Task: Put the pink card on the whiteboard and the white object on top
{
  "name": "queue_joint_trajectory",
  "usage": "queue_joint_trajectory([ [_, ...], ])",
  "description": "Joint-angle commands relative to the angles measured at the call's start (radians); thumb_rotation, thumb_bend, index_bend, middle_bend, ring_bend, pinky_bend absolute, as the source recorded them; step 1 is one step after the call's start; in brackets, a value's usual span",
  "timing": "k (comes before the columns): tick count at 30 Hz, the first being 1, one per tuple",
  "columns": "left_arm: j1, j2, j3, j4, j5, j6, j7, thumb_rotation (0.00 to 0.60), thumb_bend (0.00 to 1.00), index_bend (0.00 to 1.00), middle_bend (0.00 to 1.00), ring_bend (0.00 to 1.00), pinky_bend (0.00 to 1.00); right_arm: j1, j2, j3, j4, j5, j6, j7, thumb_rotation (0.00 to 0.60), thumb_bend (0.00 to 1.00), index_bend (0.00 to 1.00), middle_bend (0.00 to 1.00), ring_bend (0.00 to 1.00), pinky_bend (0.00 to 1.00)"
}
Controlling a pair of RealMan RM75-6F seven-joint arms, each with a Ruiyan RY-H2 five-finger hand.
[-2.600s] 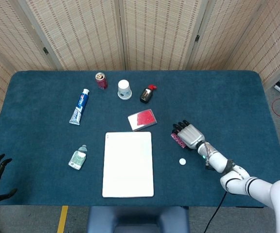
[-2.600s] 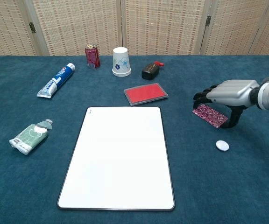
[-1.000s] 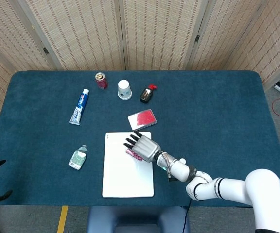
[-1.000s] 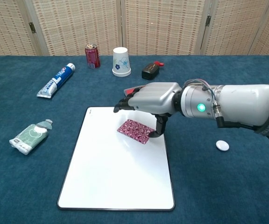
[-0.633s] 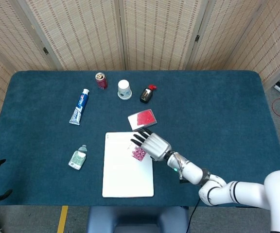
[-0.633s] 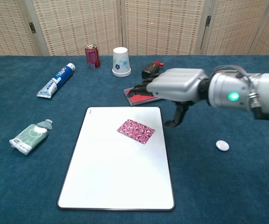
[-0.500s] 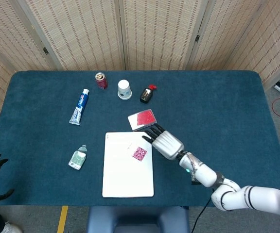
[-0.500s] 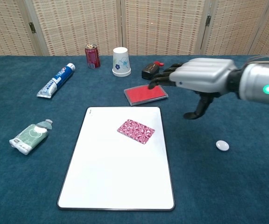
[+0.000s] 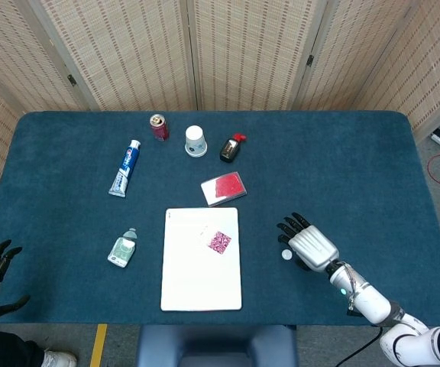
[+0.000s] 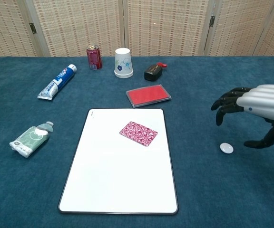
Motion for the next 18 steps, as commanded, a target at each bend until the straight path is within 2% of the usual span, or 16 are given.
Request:
queue_joint_trajectory([
  [1, 0.001, 0.001, 0.002, -0.003, 0.002, 0.001, 0.003, 0.600, 0.15, 0.19, 0.10, 0.12, 0.00, -0.015, -0.037, -0.007, 0.053, -0.009, -0.024, 0.029, 0.600, 0.32, 0.31, 0.16, 0.07, 0.04],
  [18, 0.008, 0.008, 0.005, -0.011, -0.004, 0.007, 0.008, 0.600, 0.15, 0.19, 0.10, 0.12, 0.00, -0.022, -0.115, 0.025, 0.177, -0.035, -0.078, 0.102, 0.600, 0.32, 0.35, 0.17, 0.08, 0.04],
])
